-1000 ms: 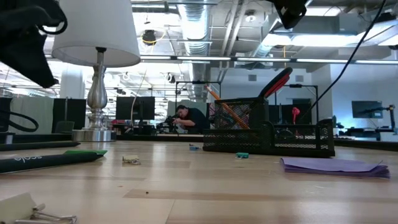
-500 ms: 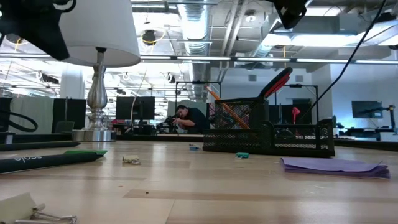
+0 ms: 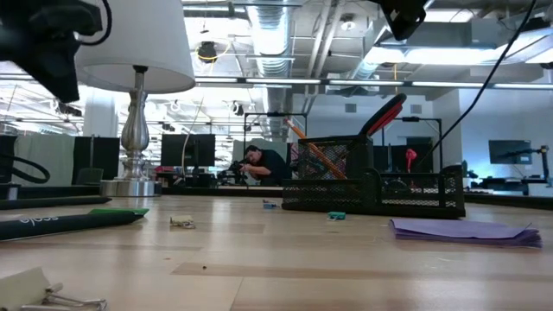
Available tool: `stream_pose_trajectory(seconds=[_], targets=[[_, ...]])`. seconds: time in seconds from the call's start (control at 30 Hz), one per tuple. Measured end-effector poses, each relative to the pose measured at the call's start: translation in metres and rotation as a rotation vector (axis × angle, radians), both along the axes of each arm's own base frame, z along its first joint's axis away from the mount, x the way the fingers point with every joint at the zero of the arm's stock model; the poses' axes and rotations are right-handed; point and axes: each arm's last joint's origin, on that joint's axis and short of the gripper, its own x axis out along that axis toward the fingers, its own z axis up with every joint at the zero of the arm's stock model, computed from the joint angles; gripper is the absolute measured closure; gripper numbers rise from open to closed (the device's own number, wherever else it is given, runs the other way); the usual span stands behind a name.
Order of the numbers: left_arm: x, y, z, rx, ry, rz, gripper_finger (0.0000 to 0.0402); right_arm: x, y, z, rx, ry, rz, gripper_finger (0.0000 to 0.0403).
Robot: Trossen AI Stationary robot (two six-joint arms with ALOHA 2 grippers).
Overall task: Pick and place office supplies into organizer
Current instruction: Put the top black pen into the black desk organizer
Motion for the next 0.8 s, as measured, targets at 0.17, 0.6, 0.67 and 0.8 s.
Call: stream_pose_trajectory(seconds=[0.17,0.6,0.67,0.8], targets=[[0.01,-0.001,-0.016,-0.07,0.0,-0.092,0.032,0.0,0.0,0.0,0.0,0.0,0.0,0.0269],[0.021,0.012,-0.048,-0.101,0.017,-0.144,0.0245,0.0,0.0,0.0,0.0,0.0,0.0,0.0269],[0.024,0.011,-0.06,-0.138,-0.012,-0.164,0.0229,0.0,0.0,0.0,0.0,0.0,0.0,0.0269],[0.023,0.012,-0.078,-0.093,-0.006,-0.171,0.021,0.0,0.0,0.0,0.0,0.0,0.0,0.0269]])
